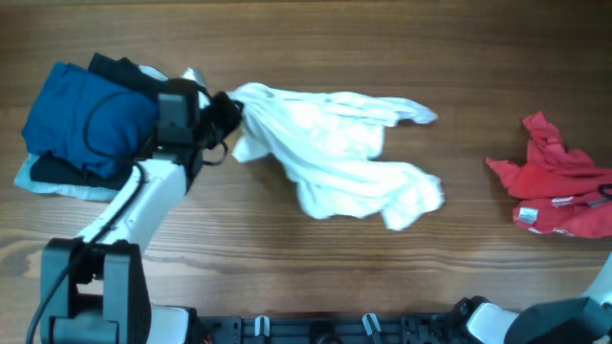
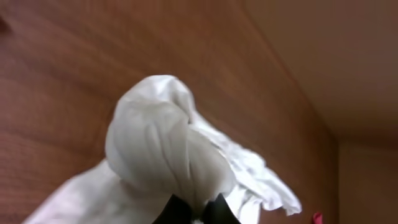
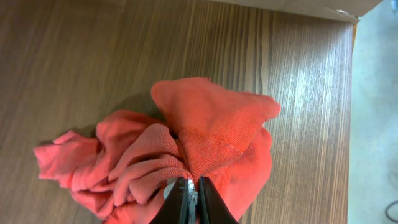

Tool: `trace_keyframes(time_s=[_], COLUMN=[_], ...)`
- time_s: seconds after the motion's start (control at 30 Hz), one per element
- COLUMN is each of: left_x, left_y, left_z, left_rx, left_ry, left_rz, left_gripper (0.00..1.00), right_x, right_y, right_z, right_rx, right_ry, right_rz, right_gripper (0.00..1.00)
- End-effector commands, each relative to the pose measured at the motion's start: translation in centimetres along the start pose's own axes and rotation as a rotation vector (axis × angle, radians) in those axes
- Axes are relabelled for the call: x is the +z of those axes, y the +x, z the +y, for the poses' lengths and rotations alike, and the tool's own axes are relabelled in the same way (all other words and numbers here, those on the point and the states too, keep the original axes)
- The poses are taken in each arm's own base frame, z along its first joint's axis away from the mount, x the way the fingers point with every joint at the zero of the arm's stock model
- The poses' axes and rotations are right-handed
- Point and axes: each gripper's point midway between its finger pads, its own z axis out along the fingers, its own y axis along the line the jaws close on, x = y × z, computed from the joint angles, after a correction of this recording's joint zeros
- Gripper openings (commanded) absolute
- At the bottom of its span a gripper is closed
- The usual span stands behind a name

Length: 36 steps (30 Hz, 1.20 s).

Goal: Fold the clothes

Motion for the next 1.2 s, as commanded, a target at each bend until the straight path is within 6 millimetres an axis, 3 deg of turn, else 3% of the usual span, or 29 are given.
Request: trace_keyframes(time_s=[0.0, 0.03, 0.07, 0.13, 0.17, 0.23, 0.3, 0.37, 0.53, 0.73, 0.83, 0.9, 0.93, 0.97, 1.0, 1.03, 1.17], left_x=[-1.1, -1.3, -1.5, -2.1, -2.5, -3.1, -3.6, -4.2, -3.5, -1.8, -0.9, -0.2, 0.0, 0.2, 0.2, 0.0, -2.7], left_y=[-2.3, -2.6, -2.7, -2.1, -1.0, 1.9, 6.4, 11.0, 19.2, 23.2, 24.4, 24.7, 24.9, 24.9, 25.0, 25.1, 23.9], left_z=[-2.8, -3.1, -3.4, -3.5, -3.4, -3.1, -2.4, -1.2, 0.0, 2.9, 4.5, 5.1, 5.4, 5.7, 5.8, 5.9, 7.6], left_rx=[0.102, 0.124, 0.135, 0.136, 0.123, 0.099, 0.07, 0.063, 0.163, 0.194, 0.188, 0.19, 0.19, 0.187, 0.187, 0.187, 0.201], left_ry=[0.065, 0.069, 0.067, 0.06, 0.057, 0.044, -0.007, -0.097, -0.226, -0.413, -0.477, -0.487, -0.492, -0.499, -0.502, -0.511, -0.624], left_rz=[-0.048, -0.052, -0.052, -0.019, 0.033, 0.148, 0.313, 0.458, 0.647, 0.651, 0.659, 0.663, 0.666, 0.668, 0.67, 0.676, 0.681], left_gripper=[0.24, 0.3, 0.46, 0.94, 0.99, 1.0, 1.0, 1.0, 1.0, 1.0, 0.97, 0.85, 0.63, 0.33, 0.13, 0.04, 0.04], right_x=[1.7, 2.2, 2.7, 3.3, 3.4, 2.7, 0.3, -1.8, -3.5, -3.0, -2.8, -2.9, -2.9, -2.9, -2.9, -2.9, -2.9], right_y=[-0.3, 0.1, 0.6, 1.4, 2.0, 3.2, 5.2, 7.5, 12.4, 15.8, 16.5, 16.6, 16.6, 16.6, 16.6, 16.6, 16.6], right_z=[0.5, 0.9, 1.4, 2.3, 3.4, 6.7, 10.8, 12.6, 13.2, 12.7, 12.5, 12.4, 12.4, 12.4, 12.4, 12.4, 12.4], right_rx=[0.0, -0.025, -0.04, -0.08, -0.109, -0.217, -0.343, -0.42, -0.585, -0.71, -0.723, -0.723, -0.723, -0.724, -0.723, -0.724, -0.724], right_ry=[0.038, 0.031, 0.017, -0.022, -0.078, -0.28, -0.561, -0.714, -0.708, -0.625, -0.616, -0.614, -0.614, -0.614, -0.613, -0.614, -0.614], right_rz=[0.013, 0.036, 0.064, 0.11, 0.144, 0.202, 0.276, 0.351, 0.448, 0.472, 0.485, 0.489, 0.489, 0.489, 0.489, 0.489, 0.488], right_gripper=[0.22, 0.25, 0.3, 0.32, 0.32, 0.32, 0.34, 0.35, 0.36, 0.36, 0.36, 0.36, 0.36, 0.37, 0.36, 0.36, 0.37])
